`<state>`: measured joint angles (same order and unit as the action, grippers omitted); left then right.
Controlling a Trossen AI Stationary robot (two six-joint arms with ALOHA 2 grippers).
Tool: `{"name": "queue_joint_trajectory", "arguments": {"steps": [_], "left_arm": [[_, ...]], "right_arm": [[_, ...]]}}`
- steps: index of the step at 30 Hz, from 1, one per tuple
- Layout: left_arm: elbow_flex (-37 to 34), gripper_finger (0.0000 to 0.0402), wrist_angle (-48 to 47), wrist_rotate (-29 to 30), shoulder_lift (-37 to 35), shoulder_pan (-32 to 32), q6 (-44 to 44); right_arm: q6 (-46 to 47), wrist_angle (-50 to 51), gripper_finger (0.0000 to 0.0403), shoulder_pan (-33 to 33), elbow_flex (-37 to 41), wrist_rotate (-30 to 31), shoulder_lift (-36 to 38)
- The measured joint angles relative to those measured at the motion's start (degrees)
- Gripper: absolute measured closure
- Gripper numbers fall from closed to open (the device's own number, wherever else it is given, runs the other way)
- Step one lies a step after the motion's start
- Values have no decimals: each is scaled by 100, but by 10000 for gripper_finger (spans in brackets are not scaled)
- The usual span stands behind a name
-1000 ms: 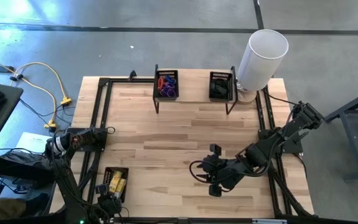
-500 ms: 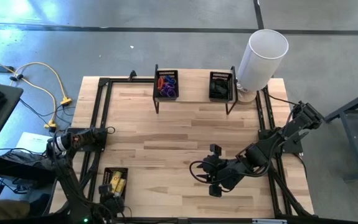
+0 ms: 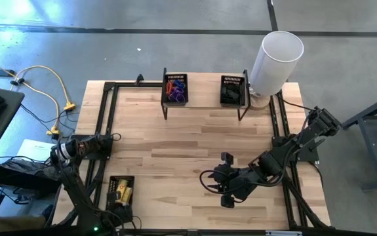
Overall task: Pick & Place Office Desk Supplies
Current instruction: Put the black basket with the crayon boxes on the shelf
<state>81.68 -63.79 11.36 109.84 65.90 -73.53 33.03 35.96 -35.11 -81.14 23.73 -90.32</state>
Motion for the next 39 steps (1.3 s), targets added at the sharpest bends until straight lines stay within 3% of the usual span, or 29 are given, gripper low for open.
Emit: {"name": "queue_joint_trajectory", "arguments": {"steps": [5,10,15,19,24,33,39], "left_arm": [[-17,393,-23,-89,2,-114,303],[-17,396,-9,-140,2,-178,696],[-17,398,-89,-240,2,-212,1663],[-15,398,-154,-363,-4,-348,2914],[-19,396,-597,-220,-4,-745,3265],[-17,399,-903,15,-11,-1735,6320],[-17,399,-1023,201,-21,-2376,7858]], "right_arm": [[11,33,267,0,0,-19,0],[33,68,267,0,0,-18,0],[33,68,267,0,0,-18,0],[31,68,267,2,0,-18,0],[55,70,267,2,1,-15,0],[731,235,267,55,0,-33,0],[2386,889,267,432,0,-9,0]]}}
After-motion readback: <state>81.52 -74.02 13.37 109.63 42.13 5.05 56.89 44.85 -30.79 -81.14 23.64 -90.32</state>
